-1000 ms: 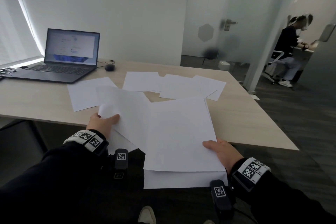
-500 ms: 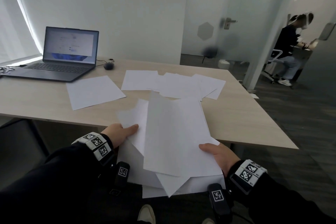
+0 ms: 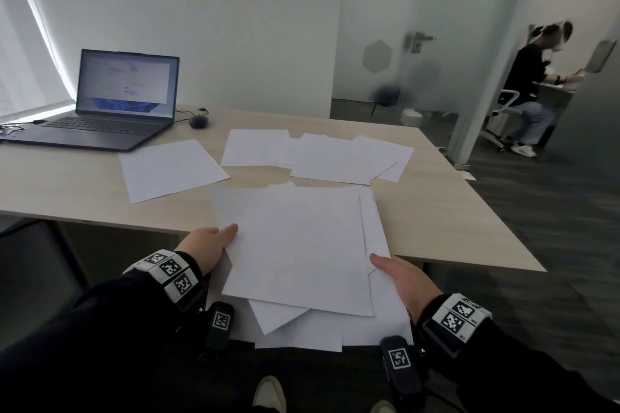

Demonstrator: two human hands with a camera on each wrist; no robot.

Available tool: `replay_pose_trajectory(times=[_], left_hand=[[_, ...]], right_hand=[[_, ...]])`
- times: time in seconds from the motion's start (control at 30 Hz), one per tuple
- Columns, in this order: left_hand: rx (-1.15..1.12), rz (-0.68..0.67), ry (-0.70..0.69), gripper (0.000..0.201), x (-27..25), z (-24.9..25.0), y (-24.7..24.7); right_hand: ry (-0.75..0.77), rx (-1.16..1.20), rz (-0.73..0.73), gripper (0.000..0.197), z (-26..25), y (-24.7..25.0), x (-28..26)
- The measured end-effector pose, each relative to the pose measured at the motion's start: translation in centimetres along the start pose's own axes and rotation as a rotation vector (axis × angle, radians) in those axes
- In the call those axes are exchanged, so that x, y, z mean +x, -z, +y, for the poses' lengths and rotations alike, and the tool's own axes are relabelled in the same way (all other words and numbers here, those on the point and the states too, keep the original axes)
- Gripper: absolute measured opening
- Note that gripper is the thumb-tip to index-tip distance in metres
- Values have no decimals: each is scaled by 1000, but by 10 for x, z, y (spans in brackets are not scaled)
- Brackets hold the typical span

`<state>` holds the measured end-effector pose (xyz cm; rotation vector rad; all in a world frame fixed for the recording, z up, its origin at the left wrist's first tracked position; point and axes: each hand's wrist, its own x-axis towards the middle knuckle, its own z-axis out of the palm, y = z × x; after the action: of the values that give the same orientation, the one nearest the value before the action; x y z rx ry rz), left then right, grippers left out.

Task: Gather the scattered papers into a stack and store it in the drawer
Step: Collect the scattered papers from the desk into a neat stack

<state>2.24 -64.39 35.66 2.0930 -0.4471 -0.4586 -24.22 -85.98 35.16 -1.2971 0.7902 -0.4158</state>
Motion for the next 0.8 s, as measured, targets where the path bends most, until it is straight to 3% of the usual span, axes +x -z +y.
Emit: replay_pose_trajectory(times=[0.13,0.27,0.4,0.5,0.6,0.7,0.8], left_hand=[[209,-106,-36,32,7,4,14],[291,-129,-79,34,4,21,16],[308,-115,-114,48,-3,42,3],[253,-154,-109,59,-2,45,-3],[99,-268,-80,45,-1,35,-6],[155,-131,-129,27,-3,30,-9],[198,-8,-89,41,-7,28,-10]], right_hand=[[-18,0,-39,25,0,2,0],[-6,-15,-99,22,1,-1,-1],[-17,8,-138,20,4,-5,-1],[-29,9,-65,20,4,-4,-1],[-43,-20,18,26,1,0,-3],[-34,-61,34,30,0,3,-4],[-27,-15,1,25,3,1,-2]])
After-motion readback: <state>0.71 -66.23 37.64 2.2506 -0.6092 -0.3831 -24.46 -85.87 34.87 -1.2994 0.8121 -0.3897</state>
